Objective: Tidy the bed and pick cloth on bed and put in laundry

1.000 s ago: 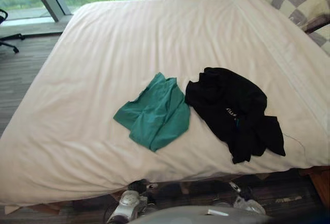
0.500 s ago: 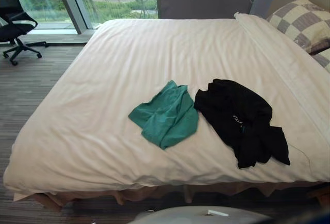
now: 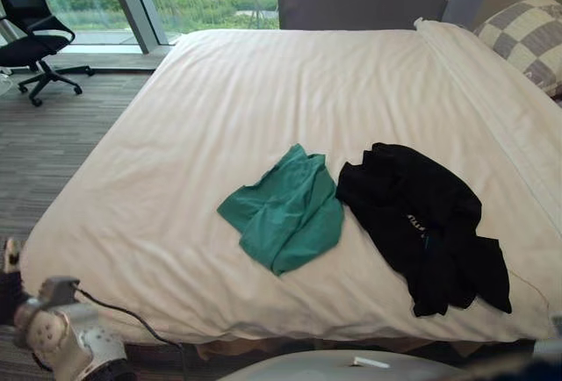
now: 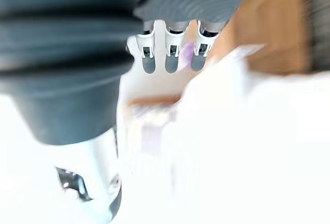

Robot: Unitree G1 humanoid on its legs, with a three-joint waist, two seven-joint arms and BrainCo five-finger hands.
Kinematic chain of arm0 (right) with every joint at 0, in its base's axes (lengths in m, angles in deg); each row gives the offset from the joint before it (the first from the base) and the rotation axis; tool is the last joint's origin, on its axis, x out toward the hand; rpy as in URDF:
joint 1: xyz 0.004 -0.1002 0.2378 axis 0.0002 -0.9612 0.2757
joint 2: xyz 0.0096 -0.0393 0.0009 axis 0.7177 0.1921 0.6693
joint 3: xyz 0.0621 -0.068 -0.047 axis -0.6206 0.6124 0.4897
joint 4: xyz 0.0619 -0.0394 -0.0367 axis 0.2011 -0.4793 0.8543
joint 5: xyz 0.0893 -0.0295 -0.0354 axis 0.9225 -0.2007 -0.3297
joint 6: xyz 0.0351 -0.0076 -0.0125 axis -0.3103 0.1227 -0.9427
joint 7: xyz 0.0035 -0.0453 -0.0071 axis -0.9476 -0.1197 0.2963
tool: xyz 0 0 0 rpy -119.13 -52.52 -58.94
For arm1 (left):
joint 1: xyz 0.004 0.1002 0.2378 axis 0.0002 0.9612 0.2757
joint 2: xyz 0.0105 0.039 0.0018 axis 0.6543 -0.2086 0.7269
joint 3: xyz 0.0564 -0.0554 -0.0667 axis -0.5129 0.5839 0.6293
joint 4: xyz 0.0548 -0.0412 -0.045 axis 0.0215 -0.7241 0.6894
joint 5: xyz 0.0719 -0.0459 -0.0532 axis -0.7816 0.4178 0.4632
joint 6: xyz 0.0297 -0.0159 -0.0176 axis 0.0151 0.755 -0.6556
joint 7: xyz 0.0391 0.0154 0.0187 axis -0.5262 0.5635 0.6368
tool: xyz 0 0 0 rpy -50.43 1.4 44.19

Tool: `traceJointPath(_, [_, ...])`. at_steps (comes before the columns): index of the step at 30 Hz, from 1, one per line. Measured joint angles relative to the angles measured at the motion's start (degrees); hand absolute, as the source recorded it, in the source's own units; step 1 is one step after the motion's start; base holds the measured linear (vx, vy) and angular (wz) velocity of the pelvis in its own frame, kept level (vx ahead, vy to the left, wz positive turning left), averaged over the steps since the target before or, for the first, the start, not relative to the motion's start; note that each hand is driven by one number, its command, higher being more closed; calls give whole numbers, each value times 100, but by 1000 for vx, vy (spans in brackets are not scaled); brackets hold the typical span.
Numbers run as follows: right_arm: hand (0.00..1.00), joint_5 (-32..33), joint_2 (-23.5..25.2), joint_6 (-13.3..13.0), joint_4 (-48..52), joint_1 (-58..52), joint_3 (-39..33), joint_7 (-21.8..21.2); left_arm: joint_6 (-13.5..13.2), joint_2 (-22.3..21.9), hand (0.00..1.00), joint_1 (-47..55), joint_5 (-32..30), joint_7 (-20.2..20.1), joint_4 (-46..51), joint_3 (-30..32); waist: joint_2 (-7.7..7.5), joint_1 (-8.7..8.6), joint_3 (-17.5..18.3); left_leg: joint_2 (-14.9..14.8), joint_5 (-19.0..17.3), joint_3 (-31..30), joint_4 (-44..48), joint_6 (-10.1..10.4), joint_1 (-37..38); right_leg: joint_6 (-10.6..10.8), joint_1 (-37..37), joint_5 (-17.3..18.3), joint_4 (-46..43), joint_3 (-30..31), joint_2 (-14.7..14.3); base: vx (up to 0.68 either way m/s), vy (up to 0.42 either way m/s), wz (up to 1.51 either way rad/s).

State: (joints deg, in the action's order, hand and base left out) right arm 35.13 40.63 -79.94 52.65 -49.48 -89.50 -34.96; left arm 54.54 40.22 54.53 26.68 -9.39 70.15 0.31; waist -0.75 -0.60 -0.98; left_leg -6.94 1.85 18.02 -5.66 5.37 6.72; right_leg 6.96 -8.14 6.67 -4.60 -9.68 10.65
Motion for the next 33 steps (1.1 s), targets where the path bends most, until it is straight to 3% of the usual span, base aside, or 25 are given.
traceJointPath(3, [0,-463,-18,8,156,191,168,2,16,245,0,228,-717,23,328,28,35,-49,-36,16,-56,12,1,-2,53,1,-19,-3,3,56,7,23,-2,-10])
traceJointPath(4, [0,-548,-105,3,302,133,231,-103,-73,565,0,203,-617,-166,382,139,77,-138,-93,18,-84,23,0,3,46,2,-14,-3,35,101,6,13,-15,-5])
traceJointPath(5, [0,-571,-117,6,340,113,241,-107,-75,608,0,195,-678,-166,384,121,75,-135,-91,20,-90,23,0,-3,46,2,-14,-3,38,102,6,11,-19,-4])
traceJointPath(7, [0,-855,-140,2,551,116,349,-145,-74,652,0,184,-854,-227,401,-306,179,-155,-147,58,-95,22,1,-9,45,2,-7,-2,44,107,36,-4,-3,-3])
traceJointPath(9, [0,-1177,-263,20,530,208,745,-262,2,414,0,129,-1030,-540,476,-977,266,-193,-252,88,-86,58,2,-23,25,4,41,-3,86,134,59,-14,-4,-14])
traceJointPath(13, [0,-1663,-351,61,629,358,1199,-533,79,330,0,140,-1404,-958,594,-1849,277,-330,-365,88,-84,130,3,-21,-74,9,141,-1,244,281,41,-15,-42,-18])
traceJointPath(18, [0,-2108,-523,71,779,357,1718,-705,202,305,0,94,-2075,-1604,1083,-3389,343,-550,-558,89,-82,138,4,-34,-143,66,267,-37,252,408,36,33,-26,-8])
traceJointPath(20, [0,-2192,-549,79,877,365,1823,-746,212,307,0,-7,-2284,-1786,1162,-3656,381,-629,-631,89,-83,136,4,-37,-214,103,330,-63,238,415,36,52,-18,-9])
traceJointPath(25, [0,-2341,-619,98,986,519,2075,-798,338,352,0,-185,-2531,-2000,1147,-3971,450,-689,-870,85,-102,209,5,-66,-354,181,612,-154,175,605,33,24,-9,-14])
traceJointPath(28, [0,-2354,-755,134,989,771,2240,-872,544,371,0,-397,-3042,-2149,870,-4056,521,-707,-1153,89,-110,274,39,-107,-522,211,826,-323,176,673,34,-11,5,-12])
traceJointPath(33, [0,-2355,-762,135,1018,1022,2244,-887,827,393,0,-714,-3551,-2130,332,-4038,499,-704,-1438,85,-180,238,351,-210,-992,216,1154,-438,173,719,78,-8,-4,2])
